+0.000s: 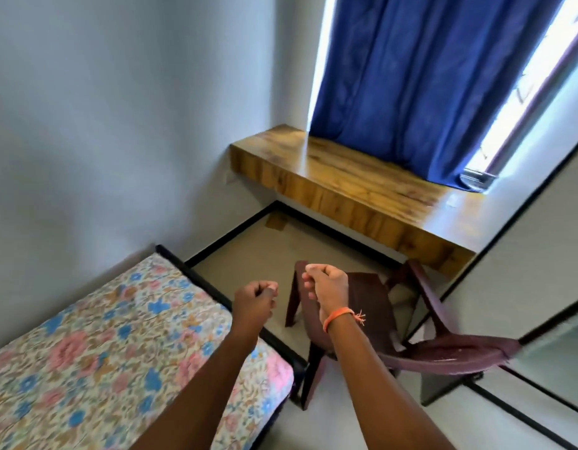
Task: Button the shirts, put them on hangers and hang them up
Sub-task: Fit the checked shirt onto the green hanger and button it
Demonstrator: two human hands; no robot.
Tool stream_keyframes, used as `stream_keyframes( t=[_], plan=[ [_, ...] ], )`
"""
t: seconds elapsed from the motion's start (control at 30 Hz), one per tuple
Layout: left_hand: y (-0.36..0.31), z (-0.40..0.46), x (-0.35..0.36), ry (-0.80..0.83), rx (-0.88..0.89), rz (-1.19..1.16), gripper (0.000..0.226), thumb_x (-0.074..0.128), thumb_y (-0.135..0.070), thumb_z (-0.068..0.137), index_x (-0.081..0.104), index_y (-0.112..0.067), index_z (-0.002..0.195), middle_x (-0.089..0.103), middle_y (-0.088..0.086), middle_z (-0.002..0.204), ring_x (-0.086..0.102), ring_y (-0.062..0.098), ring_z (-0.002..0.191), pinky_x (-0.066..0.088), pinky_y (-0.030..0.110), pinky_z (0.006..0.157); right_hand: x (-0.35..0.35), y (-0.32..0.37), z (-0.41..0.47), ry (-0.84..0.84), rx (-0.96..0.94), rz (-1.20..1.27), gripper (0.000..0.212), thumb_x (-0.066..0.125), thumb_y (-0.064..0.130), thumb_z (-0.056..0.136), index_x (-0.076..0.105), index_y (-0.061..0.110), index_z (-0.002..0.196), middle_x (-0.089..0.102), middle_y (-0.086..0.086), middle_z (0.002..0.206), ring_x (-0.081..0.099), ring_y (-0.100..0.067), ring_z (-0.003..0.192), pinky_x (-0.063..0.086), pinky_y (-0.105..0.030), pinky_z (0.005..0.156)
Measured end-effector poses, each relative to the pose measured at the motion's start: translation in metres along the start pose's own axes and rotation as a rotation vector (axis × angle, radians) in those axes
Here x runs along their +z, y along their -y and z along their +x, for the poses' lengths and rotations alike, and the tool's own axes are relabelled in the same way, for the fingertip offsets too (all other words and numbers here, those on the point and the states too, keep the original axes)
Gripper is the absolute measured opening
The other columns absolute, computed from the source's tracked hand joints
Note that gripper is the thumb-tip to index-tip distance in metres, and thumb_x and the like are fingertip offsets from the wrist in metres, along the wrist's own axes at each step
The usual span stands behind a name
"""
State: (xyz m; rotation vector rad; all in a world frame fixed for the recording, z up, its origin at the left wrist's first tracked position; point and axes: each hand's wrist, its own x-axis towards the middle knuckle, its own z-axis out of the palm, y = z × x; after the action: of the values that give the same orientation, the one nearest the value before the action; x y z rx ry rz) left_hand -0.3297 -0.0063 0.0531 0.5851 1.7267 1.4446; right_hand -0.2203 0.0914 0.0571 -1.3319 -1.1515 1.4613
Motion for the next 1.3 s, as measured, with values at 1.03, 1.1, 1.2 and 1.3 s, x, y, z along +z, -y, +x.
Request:
stream_keyframes(
  t=[1.03, 1.1, 1.2, 1.3],
  plan=[
    [-0.019, -0.093, 0.55, 1.289, 0.269, 0.315, 0.018, 0.055, -0.022, 0.098, 0.069, -0.015, 0.089, 0.072, 0.002, 0.085, 0.065, 0.008, 0.061, 0.05, 0.027, 0.057, -0.51, 0.08, 0.085, -1.479, -0.603, 0.306, 0.045, 0.057, 0.021, 0.095, 0.054, 0.015, 0.051, 0.047, 0.003, 0.042, 0.038, -0.014, 0.036, 0.028, -0.021, 0.04],
    [-0.011, -0.114, 0.581, 1.273, 0.24, 0.32, 0.017, 0.054, -0.023, 0.098, 0.067, -0.017, 0.091, 0.072, 0.002, 0.09, 0.064, 0.01, 0.067, 0.049, 0.027, 0.062, -0.549, 0.077, 0.095, -1.454, -0.561, 0.314, 0.044, 0.057, 0.022, 0.097, 0.055, 0.014, 0.054, 0.048, 0.002, 0.044, 0.038, -0.014, 0.036, 0.029, -0.02, 0.04],
    [-0.005, -0.136, 0.638, 1.157, 0.178, 0.28, 0.015, 0.053, -0.023, 0.097, 0.064, -0.023, 0.087, 0.071, 0.001, 0.091, 0.066, 0.017, 0.078, 0.051, 0.03, 0.067, -0.606, 0.077, 0.115, -1.432, -0.491, 0.377, 0.041, 0.059, 0.024, 0.097, 0.058, 0.013, 0.058, 0.049, -0.003, 0.048, 0.04, -0.013, 0.037, 0.031, -0.023, 0.043],
    [-0.009, -0.145, 0.699, 0.991, 0.132, 0.252, 0.016, 0.054, -0.024, 0.095, 0.064, -0.026, 0.082, 0.07, -0.001, 0.087, 0.067, 0.023, 0.082, 0.055, 0.041, 0.075, -0.651, 0.083, 0.138, -1.359, -0.414, 0.387, 0.036, 0.06, 0.024, 0.096, 0.059, 0.014, 0.062, 0.05, -0.004, 0.051, 0.041, -0.013, 0.042, 0.031, -0.025, 0.046]
  ],
)
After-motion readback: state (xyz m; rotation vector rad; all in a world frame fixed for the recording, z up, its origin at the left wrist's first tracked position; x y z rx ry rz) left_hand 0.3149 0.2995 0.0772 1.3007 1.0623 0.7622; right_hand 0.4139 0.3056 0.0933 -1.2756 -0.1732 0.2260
